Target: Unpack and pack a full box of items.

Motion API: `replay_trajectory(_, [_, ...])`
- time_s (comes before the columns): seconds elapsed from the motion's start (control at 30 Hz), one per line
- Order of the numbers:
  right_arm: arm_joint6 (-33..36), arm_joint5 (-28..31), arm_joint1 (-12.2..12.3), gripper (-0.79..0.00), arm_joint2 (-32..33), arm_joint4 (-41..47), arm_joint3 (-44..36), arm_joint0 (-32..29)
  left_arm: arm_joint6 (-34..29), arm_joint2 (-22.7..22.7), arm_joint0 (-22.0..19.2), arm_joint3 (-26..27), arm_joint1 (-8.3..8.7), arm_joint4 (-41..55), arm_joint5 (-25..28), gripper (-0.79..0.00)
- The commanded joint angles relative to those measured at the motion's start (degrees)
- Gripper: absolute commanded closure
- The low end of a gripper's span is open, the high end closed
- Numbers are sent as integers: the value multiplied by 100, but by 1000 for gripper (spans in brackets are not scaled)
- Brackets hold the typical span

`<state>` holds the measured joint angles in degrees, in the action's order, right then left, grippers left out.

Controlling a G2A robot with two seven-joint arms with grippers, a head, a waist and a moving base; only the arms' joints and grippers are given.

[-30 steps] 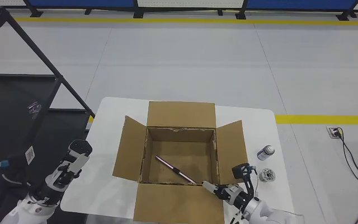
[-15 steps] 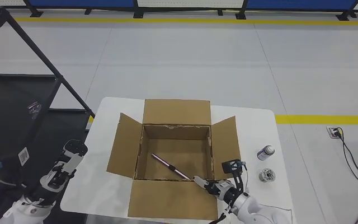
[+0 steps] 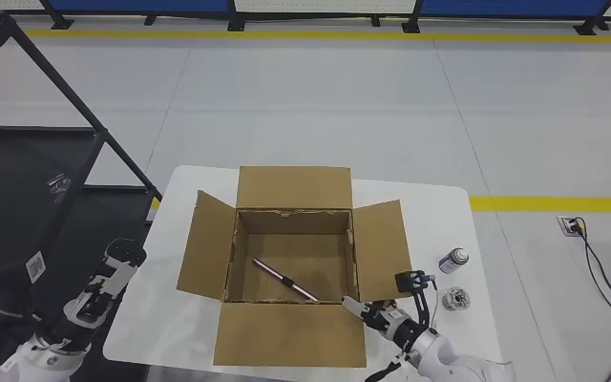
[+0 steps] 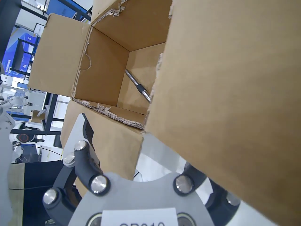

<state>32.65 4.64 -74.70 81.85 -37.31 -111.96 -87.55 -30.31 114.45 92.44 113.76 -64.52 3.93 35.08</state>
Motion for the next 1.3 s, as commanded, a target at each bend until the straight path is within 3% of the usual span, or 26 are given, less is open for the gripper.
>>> replay_trajectory(0.0, [-166,-24,26,-785,307,51,-254,-251,-9,-2,-7,1,6,11,-4,-785])
replay_trajectory(0.27, [-948,-166,100,-785,909,-1264,-2235,-1055,-65,-13,-39,8,33,26,1,-785])
replay_trajectory(0.37, [-787,116,129,-785,586,-1949,-2269,-530,-59,-8,-8,30,39,24,19,-785])
replay_trajectory(0.5, [744,68,124,-785,-414,-2615,-2234,823,38,64,101,24,37,79,93,-785])
replay_trajectory(0.57, [1510,218,71,-785,-1090,-2404,-1772,1753,128,132,183,-14,32,126,134,-785])
replay_trajectory(0.7, [2680,180,-149,-785,-2327,-2052,-75,3750,319,323,376,-101,17,270,236,-785])
replay_trajectory(0.87, [3128,-177,-601,-785,-3617,-1418,2135,5592,483,580,634,-200,-2,490,372,-785])
replay_trajectory(1.03, [3085,-523,-1138,-785,-4733,-1293,3834,6623,531,667,790,-273,-18,612,474,-785])
replay_trajectory(1.27, [3187,-75,-1837,-785,-5727,-1001,5597,7207,497,740,825,-309,-18,747,498,-785])
